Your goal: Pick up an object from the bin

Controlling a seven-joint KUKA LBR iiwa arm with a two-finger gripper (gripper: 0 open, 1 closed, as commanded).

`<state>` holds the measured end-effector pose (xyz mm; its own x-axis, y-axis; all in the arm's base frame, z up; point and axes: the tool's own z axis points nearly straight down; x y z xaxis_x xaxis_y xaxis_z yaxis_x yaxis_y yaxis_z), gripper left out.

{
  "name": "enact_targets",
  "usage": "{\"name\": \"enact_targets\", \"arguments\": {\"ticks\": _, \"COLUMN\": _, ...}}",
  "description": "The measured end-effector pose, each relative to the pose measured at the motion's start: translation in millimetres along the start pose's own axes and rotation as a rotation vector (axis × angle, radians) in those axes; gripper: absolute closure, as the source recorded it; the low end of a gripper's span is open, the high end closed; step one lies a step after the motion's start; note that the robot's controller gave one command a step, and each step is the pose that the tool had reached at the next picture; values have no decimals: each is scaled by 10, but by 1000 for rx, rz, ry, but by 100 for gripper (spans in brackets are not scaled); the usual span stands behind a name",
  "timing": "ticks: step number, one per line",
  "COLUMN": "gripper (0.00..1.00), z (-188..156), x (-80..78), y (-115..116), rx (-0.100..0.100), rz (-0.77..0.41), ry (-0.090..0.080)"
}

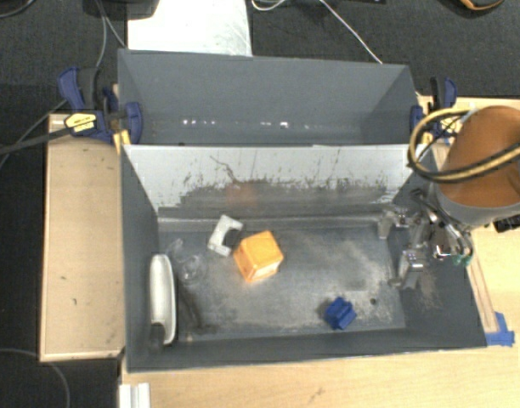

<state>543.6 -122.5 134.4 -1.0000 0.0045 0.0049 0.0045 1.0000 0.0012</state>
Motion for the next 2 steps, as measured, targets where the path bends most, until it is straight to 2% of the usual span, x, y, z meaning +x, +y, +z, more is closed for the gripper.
{"name": "enact_targets", "arguments": {"ticks": 1, "gripper": 0, "z": -44, "x": -21, "y": 3, "rx": 2, "rz": -4, "ry": -8}}
{"name": "enact_targets", "arguments": {"ticks": 2, "gripper": 0, "z": -914, "x": -48, "y": 56, "rx": 0, "rz": 3, "ry": -3}}
